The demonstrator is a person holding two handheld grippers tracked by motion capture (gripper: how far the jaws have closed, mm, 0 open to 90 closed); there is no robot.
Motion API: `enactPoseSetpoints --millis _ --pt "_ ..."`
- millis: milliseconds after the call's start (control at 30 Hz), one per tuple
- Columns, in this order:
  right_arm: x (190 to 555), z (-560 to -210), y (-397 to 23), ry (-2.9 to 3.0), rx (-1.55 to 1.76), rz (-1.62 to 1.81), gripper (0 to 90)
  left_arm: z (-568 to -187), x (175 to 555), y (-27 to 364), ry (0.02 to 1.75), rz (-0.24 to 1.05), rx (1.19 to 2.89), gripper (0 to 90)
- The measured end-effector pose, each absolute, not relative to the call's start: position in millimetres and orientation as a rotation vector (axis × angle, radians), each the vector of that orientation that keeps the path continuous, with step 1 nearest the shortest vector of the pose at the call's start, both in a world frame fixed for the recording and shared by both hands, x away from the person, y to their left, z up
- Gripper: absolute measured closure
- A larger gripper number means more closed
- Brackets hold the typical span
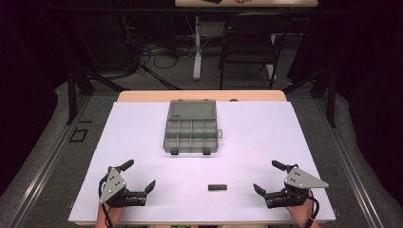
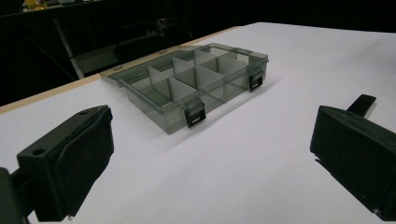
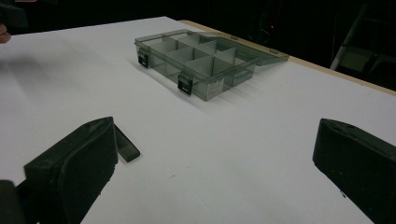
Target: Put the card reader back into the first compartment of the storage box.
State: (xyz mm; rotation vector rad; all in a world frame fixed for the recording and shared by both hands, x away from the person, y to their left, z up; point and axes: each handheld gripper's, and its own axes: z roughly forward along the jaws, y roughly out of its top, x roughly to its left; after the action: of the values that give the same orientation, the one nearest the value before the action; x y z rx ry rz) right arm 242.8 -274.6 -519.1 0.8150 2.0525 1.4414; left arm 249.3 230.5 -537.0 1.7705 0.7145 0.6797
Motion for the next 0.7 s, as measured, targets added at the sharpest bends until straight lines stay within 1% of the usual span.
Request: enactPoseSetpoints --millis 433,700 --pt "251.2 -517.6 -272.0 2.122 0.775 1.415 0.0 -538.7 249.4 230.6 0.730 0.653 1.780 0.0" --pt "266.4 -515.3 -256.9 2.244 0.710 1.403 0.0 -538.3 252.2 231.7 0.728 0.648 1.782 0.0"
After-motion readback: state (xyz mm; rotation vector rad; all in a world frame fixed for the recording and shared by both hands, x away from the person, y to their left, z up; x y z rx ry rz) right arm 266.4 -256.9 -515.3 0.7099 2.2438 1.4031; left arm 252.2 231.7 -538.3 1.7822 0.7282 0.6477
